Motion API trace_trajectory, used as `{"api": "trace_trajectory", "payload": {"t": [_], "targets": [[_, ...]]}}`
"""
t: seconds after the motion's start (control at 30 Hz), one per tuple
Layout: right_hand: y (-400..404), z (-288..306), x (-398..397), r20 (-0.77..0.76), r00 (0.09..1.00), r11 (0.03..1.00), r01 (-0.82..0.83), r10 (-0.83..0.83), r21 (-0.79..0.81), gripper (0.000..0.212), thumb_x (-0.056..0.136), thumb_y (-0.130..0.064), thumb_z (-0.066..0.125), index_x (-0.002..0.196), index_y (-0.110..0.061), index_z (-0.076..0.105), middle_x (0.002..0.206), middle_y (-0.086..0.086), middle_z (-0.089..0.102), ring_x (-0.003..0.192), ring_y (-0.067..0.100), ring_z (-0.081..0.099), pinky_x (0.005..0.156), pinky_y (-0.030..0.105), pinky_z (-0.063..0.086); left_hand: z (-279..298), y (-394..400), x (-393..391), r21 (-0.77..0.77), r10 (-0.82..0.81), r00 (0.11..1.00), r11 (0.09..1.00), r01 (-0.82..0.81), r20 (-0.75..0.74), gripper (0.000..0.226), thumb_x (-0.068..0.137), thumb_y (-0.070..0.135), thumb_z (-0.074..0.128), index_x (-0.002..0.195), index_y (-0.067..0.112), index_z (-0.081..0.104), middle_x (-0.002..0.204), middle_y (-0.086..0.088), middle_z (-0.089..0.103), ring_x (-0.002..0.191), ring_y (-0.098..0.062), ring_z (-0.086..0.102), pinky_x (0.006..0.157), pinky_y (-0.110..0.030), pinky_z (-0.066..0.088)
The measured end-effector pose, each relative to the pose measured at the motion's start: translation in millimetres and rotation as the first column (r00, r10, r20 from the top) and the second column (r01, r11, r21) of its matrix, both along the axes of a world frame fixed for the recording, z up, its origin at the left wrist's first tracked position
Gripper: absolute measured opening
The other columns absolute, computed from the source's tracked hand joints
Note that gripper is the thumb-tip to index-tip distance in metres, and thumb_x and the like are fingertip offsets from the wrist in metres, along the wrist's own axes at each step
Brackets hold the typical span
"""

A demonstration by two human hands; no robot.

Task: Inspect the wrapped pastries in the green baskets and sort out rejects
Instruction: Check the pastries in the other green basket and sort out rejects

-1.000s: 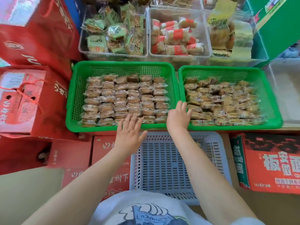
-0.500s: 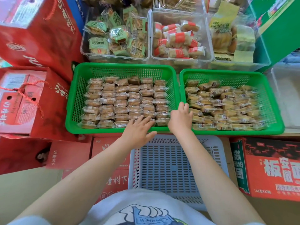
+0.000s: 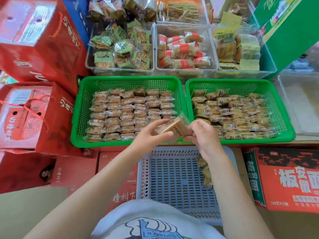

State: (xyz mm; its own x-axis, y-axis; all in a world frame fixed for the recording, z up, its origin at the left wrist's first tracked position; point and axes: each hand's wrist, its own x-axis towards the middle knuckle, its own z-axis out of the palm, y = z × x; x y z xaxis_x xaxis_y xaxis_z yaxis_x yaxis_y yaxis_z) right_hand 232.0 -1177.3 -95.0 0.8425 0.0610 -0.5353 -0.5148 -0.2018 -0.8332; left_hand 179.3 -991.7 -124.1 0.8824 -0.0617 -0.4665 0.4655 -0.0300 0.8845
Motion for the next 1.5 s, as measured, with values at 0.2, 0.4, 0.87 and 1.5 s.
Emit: {"api": "trace_trajectory", "payload": {"t": [0.2,0.4,0.87,1.5], "targets": [[1,13,-31,0.028,0.997,0.983,-0.072,0.068,0.168,0.015,0.099,-0.006,0.048,0.100,-0.012,0.062,0.096,0.008,0.071,0.091,0.021,0.069,0.079,0.041,0.057,30,1,-22,-0.242,0.120,0.990,0.961,-0.133,-0.070,0.041,0.083,0.028,0.079,0.117,0.009,0.068,0.111,-0.023,0.071,0.096,-0.033,0.071,0.073,-0.036,0.062],[-8,23,-46,0.153,0.987,0.959,-0.088,0.048,0.269,0.010,0.097,-0.009,0.060,0.091,-0.016,0.066,0.087,0.001,0.067,0.079,0.012,0.062,0.064,0.023,0.048,48,1,-37,-0.239,0.055,0.998,0.969,-0.062,-0.038,0.042,0.080,0.036,0.076,0.118,0.021,0.069,0.109,-0.014,0.074,0.097,-0.032,0.072,0.075,-0.041,0.058],[-20,30,-66,0.042,0.992,0.832,0.076,-0.118,0.549,0.018,0.101,-0.006,0.049,0.088,-0.016,0.058,0.080,0.004,0.064,0.071,0.017,0.055,0.065,0.029,0.038,58,-14,-47,-0.665,0.113,0.985,0.728,-0.169,-0.127,0.023,0.095,0.026,0.053,0.109,0.011,0.063,0.097,-0.012,0.072,0.064,-0.017,0.069,0.050,-0.023,0.056],[-12,25,-62,0.339,0.923,0.974,0.123,-0.183,0.192,0.015,0.103,-0.017,0.054,0.090,-0.025,0.054,0.071,0.006,0.067,0.056,0.023,0.052,0.044,0.027,0.036,60,-10,-42,-0.590,0.196,0.950,0.747,-0.306,-0.245,0.055,0.076,-0.006,0.065,0.126,0.016,0.065,0.119,-0.020,0.069,0.092,-0.022,0.071,0.066,-0.022,0.058]]}}
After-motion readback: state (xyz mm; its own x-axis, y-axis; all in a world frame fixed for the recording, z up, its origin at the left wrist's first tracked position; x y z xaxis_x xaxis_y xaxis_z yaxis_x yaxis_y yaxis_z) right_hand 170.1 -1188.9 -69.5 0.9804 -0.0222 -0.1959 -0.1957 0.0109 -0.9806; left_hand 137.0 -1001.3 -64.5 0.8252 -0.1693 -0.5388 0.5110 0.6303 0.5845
